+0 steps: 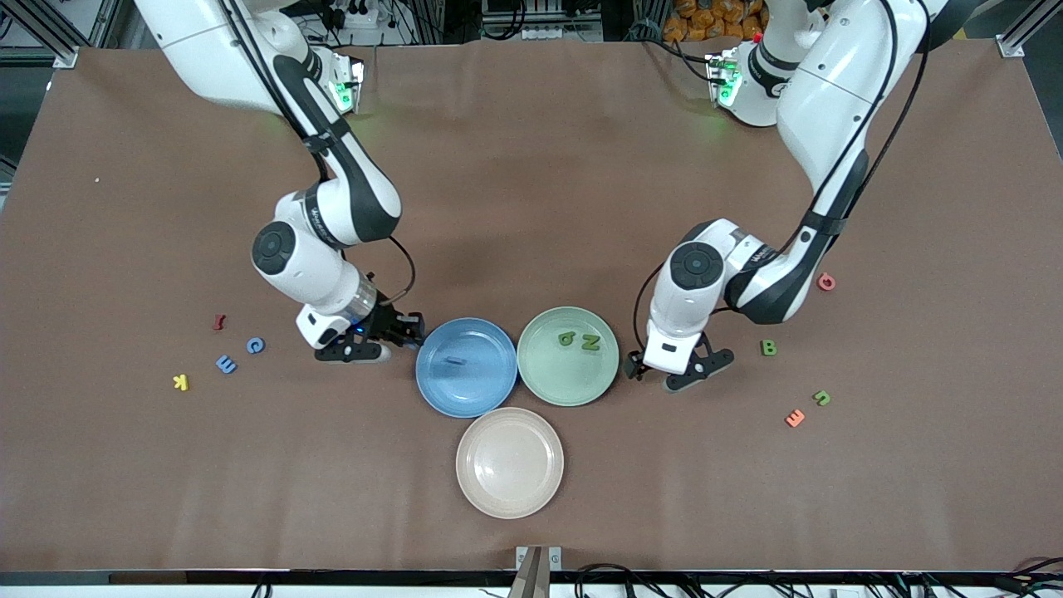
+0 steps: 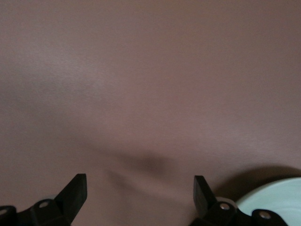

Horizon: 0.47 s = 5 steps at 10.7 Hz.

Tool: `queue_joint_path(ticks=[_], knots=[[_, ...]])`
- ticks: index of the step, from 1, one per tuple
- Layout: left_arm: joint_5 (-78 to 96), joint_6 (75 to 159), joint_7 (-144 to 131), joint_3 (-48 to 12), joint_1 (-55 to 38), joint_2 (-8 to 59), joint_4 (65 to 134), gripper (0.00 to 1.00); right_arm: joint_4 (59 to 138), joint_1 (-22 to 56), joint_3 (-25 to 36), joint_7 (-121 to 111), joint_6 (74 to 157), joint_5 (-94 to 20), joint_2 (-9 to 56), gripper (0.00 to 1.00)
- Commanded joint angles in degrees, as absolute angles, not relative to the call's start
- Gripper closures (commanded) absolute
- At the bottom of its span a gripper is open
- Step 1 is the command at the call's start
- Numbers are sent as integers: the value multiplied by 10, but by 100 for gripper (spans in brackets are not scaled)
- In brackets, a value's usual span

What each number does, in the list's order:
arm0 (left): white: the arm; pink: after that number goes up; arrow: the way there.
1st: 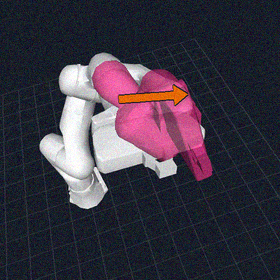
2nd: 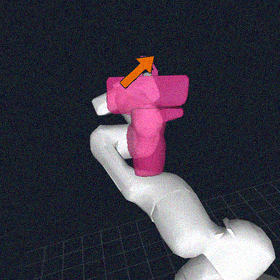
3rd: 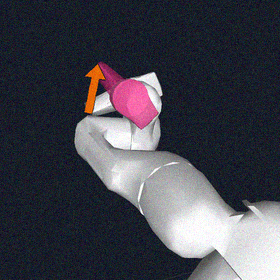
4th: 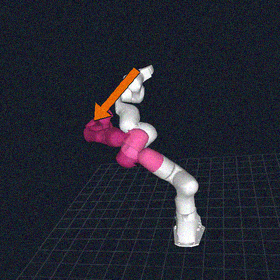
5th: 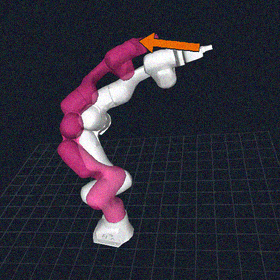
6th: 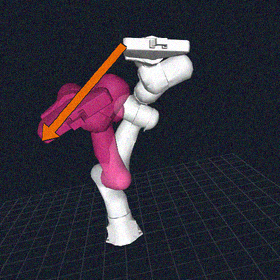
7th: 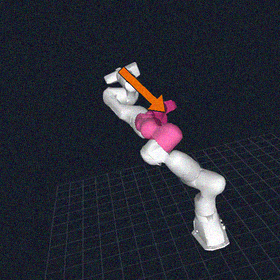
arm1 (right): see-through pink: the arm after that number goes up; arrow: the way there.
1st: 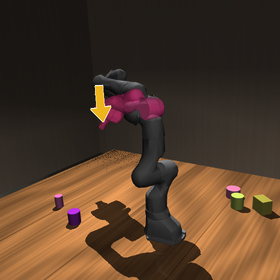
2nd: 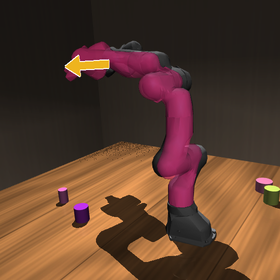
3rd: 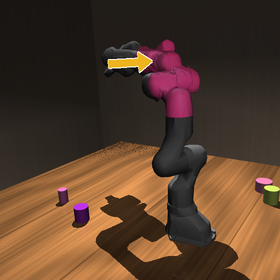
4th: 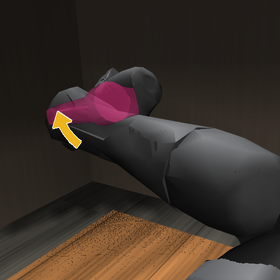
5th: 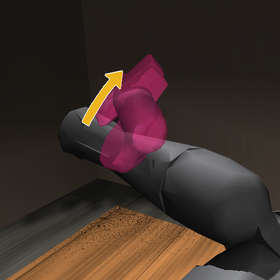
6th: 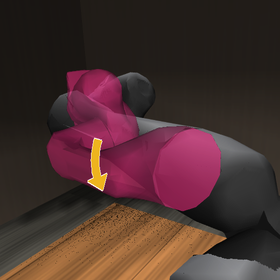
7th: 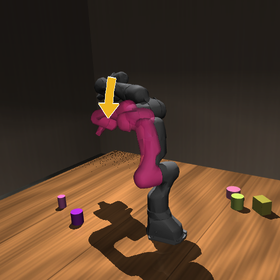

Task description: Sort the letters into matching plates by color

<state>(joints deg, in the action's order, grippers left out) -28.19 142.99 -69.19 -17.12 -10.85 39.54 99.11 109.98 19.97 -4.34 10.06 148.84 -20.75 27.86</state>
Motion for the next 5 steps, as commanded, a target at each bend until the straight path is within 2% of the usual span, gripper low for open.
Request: queue_joint_path(ticks=[1, 4, 5], knots=[[-289, 1404, -601, -179, -75, 362, 1046, 0, 1005, 234, -40, 126, 1484, -221, 339, 73], [-284, 1355, -499, -205, -20, 353, 1055, 0, 967, 245, -40, 125, 1485, -220, 368, 68], [-284, 1355, -464, -228, 20, 341, 1074, 0, 964, 246, -40, 124, 1485, -218, 372, 29]])
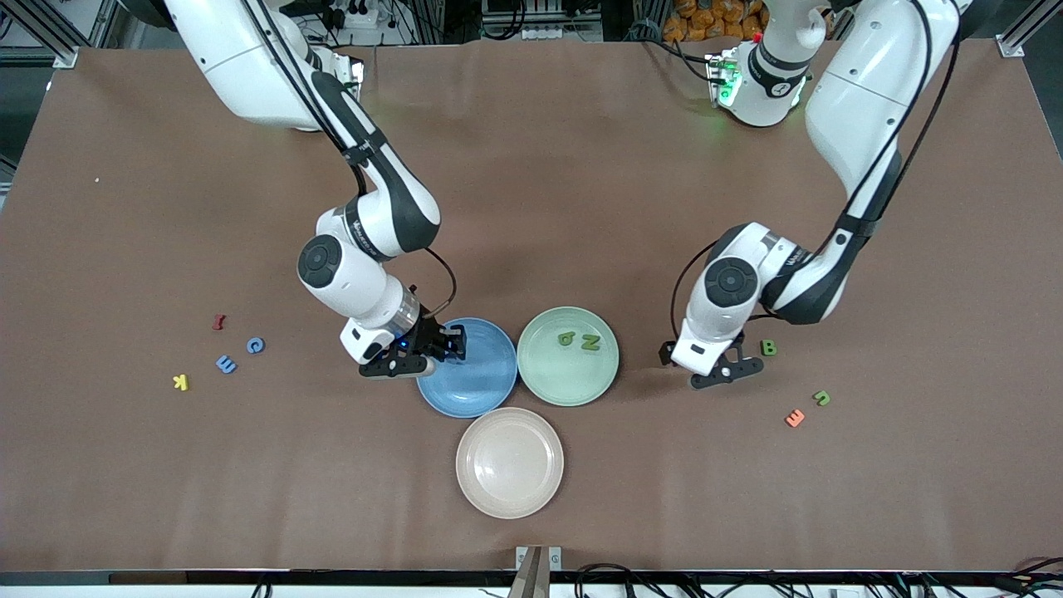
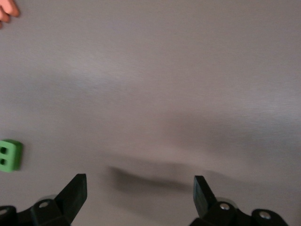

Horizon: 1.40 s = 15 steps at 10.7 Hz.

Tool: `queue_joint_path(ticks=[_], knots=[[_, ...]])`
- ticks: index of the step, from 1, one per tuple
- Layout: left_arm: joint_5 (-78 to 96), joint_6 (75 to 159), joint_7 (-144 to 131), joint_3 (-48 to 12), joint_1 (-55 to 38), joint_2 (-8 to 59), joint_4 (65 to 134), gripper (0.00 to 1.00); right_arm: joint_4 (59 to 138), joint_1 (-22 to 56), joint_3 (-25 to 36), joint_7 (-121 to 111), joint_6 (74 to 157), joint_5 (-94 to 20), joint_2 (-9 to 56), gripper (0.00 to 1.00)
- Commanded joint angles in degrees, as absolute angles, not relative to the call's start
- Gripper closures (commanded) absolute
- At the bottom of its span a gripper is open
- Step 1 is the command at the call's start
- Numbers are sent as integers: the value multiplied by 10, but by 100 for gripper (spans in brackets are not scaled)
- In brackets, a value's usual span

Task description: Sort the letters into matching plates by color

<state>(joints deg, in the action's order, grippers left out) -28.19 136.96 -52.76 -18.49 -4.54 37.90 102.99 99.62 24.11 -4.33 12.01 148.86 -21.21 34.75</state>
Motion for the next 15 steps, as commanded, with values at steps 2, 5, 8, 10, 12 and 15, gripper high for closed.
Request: queue_joint_path(ticks=[2, 5, 8, 10, 12, 15], knots=[[-284, 1355, -387, -275, 94, 324, 1103, 0, 965, 240, -35, 98, 1482, -206, 370, 0], [-284, 1355, -298, -320, 164, 323, 1120, 0, 969, 224, -20, 41, 1448, -198, 359, 0], [-287, 1368, -294, -328, 181, 322, 1135, 0, 978, 185, 0, -45, 1361, -150, 326, 0], [-292, 1400, -292, -329, 192, 312, 1165, 0, 979, 166, 24, -85, 1307, -109, 309, 0], [-293, 1424, -266, -330, 205, 300, 1192, 0, 1011, 135, 28, -127, 1294, -102, 290, 0], [-294, 1428, -223, -329, 225, 302, 1194, 0, 1060, 106, 78, -123, 1306, -78, 277, 0]])
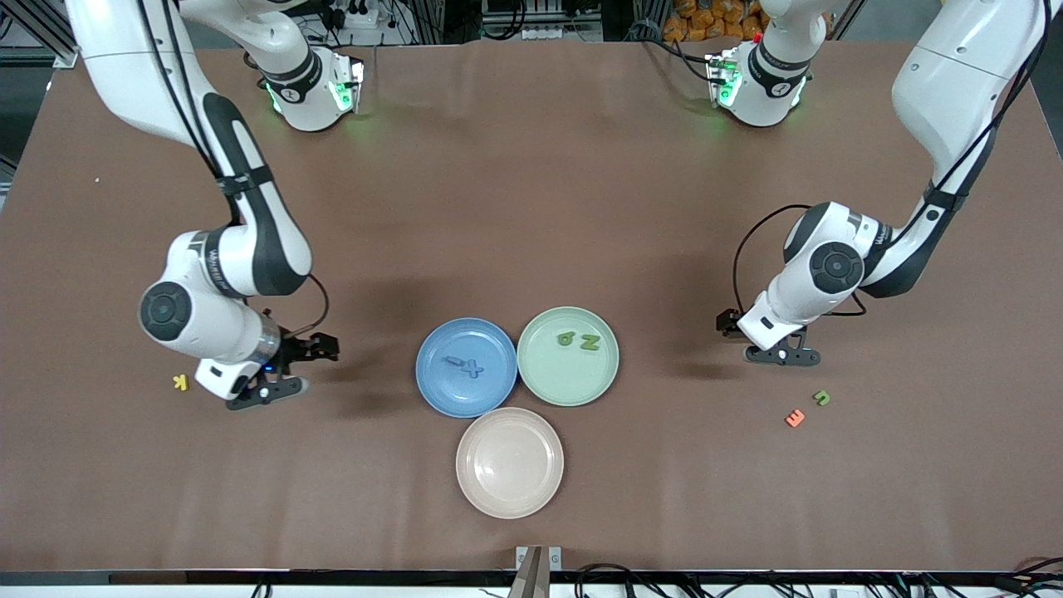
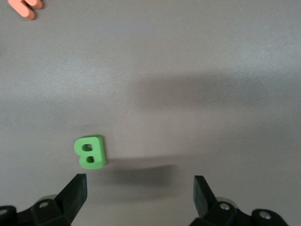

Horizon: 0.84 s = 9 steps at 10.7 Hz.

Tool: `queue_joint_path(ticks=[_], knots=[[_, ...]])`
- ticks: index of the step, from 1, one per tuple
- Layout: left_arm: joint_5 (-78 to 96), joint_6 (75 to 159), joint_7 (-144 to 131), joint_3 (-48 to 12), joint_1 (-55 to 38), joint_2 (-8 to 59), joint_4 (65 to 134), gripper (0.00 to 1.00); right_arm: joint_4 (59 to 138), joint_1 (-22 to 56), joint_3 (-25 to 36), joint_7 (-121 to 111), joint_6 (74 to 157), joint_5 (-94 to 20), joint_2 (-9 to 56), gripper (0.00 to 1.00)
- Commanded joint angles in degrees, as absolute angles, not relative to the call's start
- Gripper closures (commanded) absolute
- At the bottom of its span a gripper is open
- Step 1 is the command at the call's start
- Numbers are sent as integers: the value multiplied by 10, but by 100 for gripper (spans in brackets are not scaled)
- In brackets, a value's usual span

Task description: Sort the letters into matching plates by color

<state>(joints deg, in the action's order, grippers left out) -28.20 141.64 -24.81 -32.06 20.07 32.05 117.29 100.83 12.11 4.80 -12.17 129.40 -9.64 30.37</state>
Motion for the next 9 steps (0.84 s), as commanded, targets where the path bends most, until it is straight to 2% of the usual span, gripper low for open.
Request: queue_joint_path(ticks=[1, 9], knots=[[-293, 1434, -222, -329, 225, 306, 1192, 0, 1071, 100, 89, -105, 1316, -78, 276, 0], [-301, 1443, -234, -316, 246, 337, 1172, 0, 1098, 53, 90, 99, 1338, -81, 278, 0]])
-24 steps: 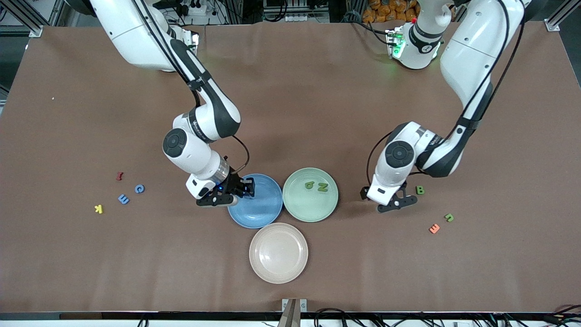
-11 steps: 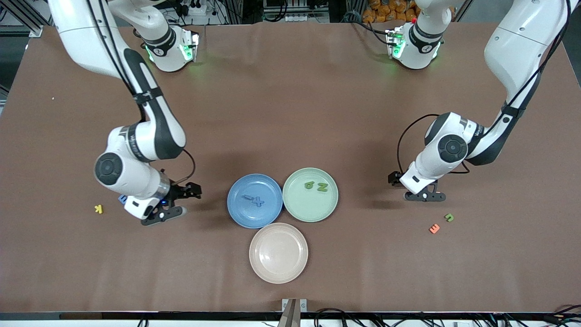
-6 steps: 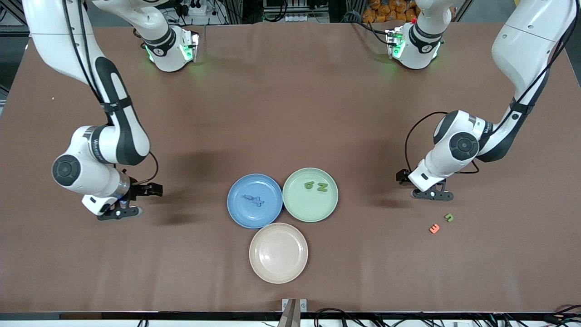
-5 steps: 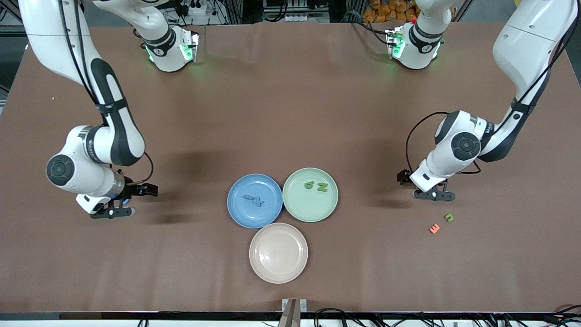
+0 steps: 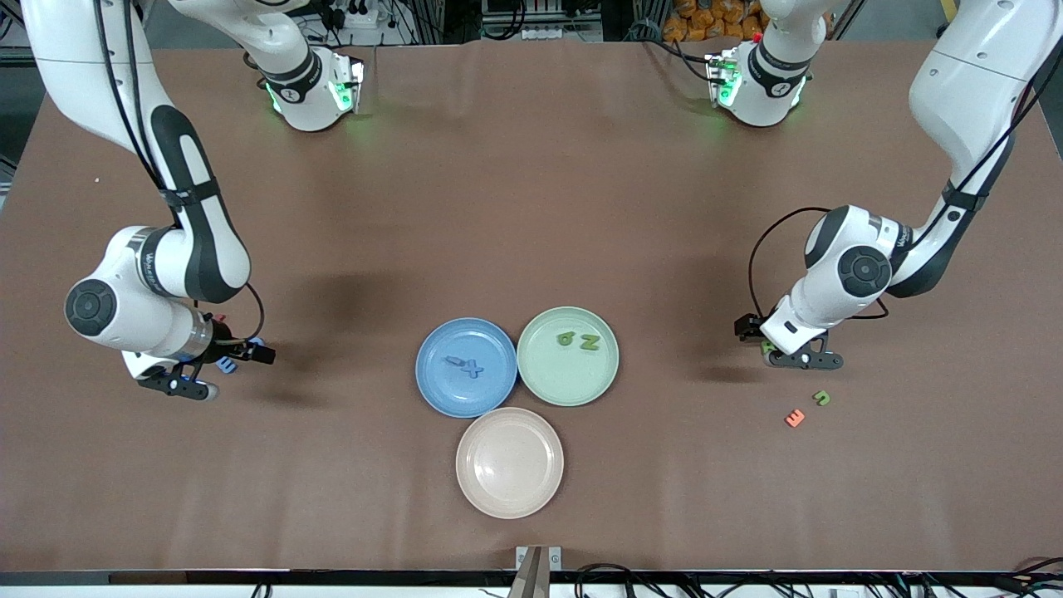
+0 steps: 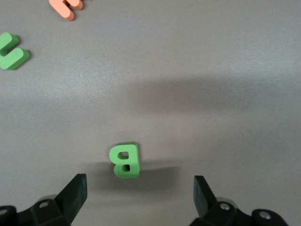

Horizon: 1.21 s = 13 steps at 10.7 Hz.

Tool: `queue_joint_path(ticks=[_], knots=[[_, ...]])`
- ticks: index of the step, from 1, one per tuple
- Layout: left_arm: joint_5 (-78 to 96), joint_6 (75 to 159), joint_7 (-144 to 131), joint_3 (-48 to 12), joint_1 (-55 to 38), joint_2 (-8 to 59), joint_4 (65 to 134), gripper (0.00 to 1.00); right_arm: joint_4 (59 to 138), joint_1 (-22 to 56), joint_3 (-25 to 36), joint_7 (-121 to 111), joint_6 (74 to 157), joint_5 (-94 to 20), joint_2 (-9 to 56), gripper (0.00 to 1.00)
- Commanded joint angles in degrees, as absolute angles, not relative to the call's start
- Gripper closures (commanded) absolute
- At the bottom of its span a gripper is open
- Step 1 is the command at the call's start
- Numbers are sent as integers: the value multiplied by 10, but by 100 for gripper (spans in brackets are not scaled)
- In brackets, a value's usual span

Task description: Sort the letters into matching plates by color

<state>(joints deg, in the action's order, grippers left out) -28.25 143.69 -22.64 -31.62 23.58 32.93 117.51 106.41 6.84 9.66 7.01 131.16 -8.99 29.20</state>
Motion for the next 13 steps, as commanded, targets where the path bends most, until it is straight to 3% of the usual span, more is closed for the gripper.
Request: queue_joint_path(ticks=[1, 8, 9, 10, 13], knots=[[-301, 1447, -234, -315, 248, 340, 1172, 0, 1115, 45, 90, 98, 1366, -81, 279, 0], [-341, 1465, -259, -307, 244, 360, 1170, 0, 1138, 36, 89, 99, 1448, -84, 320, 0], [-349, 1465, -259, -307, 244, 360, 1170, 9, 1141, 36, 89, 99, 1449, -84, 320, 2], [-349, 1465, -260, -307, 245, 359, 1170, 99, 1143, 36, 89, 99, 1449, -84, 320, 10], [-350, 1465, -268, -307, 243, 359, 1168, 100, 1157, 36, 88, 98, 1451, -84, 315, 21]])
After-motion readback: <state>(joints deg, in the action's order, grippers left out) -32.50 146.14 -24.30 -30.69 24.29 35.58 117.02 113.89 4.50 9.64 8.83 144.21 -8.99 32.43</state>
